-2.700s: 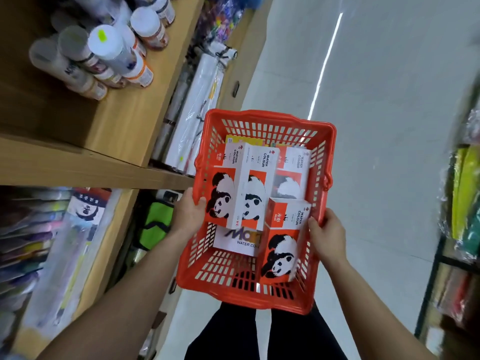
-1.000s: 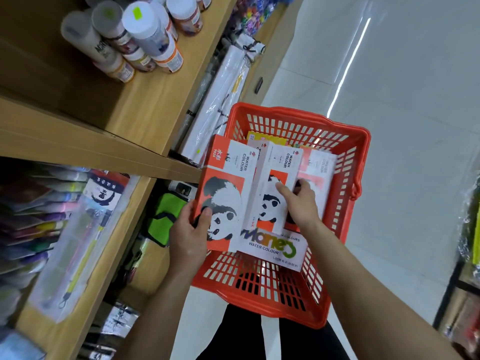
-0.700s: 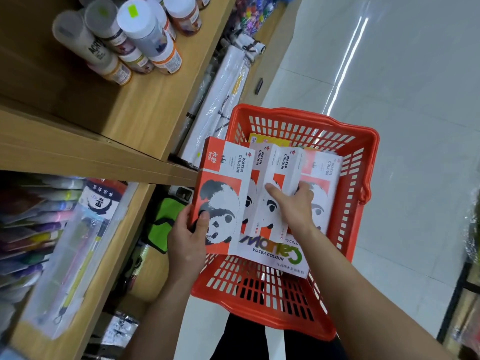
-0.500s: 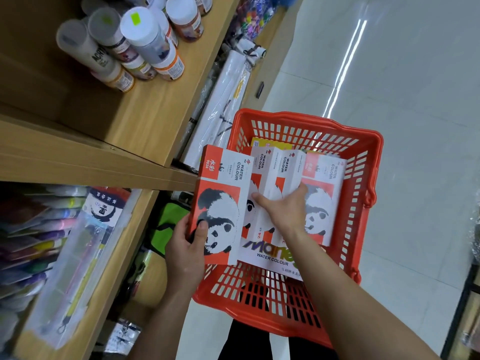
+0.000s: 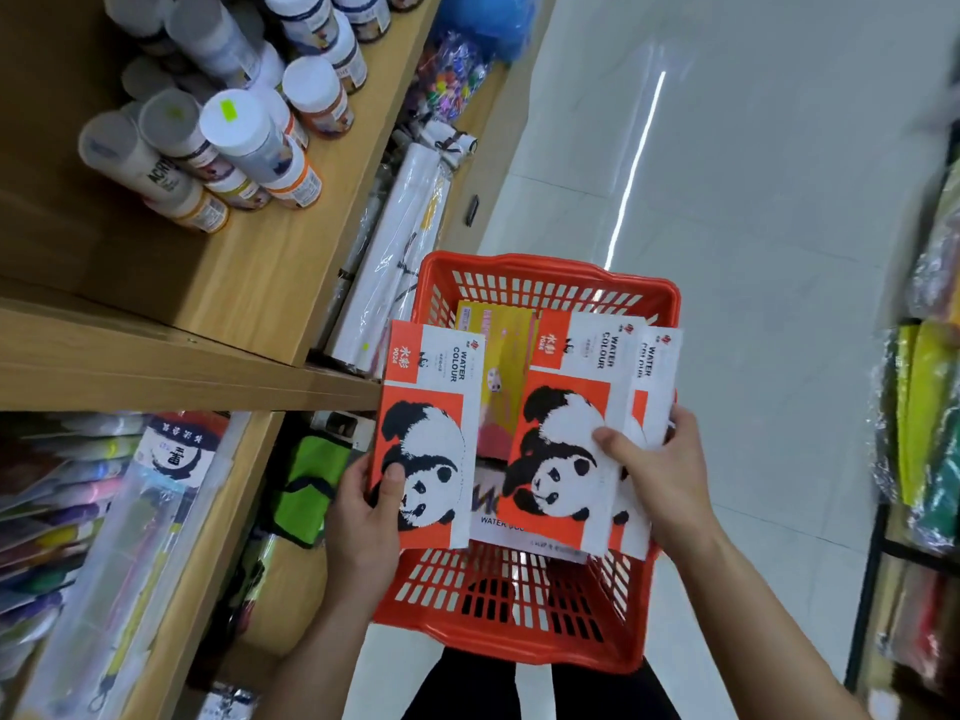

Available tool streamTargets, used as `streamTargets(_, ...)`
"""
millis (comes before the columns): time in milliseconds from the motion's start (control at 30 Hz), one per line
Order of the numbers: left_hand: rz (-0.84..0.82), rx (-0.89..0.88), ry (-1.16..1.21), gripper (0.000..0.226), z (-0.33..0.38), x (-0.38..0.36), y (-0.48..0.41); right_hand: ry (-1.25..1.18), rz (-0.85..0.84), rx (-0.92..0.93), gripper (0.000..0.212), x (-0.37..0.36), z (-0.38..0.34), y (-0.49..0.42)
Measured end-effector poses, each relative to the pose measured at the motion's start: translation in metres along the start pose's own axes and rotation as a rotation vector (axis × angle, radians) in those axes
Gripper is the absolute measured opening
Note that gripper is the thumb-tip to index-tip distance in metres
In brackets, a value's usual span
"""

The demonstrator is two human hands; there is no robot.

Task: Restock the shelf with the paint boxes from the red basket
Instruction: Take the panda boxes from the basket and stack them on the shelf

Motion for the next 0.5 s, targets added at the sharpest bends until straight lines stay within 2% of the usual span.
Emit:
streamTargets(67,-0.05,-0.02,-0.049,0.013,0.002,-0.023,-0.004,-0.026,0.052,-0.019,0.073,0.038,0.001,0.015)
streamTargets(133,-0.114,-0.028,-0.061,0.016,0.008,-0.054,-0.011,-0.053,0.116,-0.049,0.071,0.068,0.01,0.029)
streamTargets(200,-0.228,0.002,-0.038,0.006,0.013,-0.088,-0.02,-0.068,0.179,-0.074,0.069,0.09,0.023,0.042)
streamTargets(300,-0.398,0.048,-0.048,0.004,0.015,-0.132,-0.031,-0.092,0.234,-0.113,0.067,0.109,0.048,0.059)
streamTargets(400,-0.482,0.061,-0.144,0.038,0.015,-0.16,-0.037,-0.134,0.263,-0.145,0.066,0.117,0.066,0.071)
streamTargets(500,-0.434,-0.073,-0.337,0.041,0.018,-0.172,-0.041,-0.145,0.251,-0.147,0.063,0.122,0.077,0.077)
Point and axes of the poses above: each hand's wrist, its own y-axis away from the middle knuckle, its own x-axis out of the back of the hand, z = x × y, the point moved 2 cm from there along -y, towards the middle knuckle, and after that the axes turned 12 degrees about x, right-handed, at the moved point
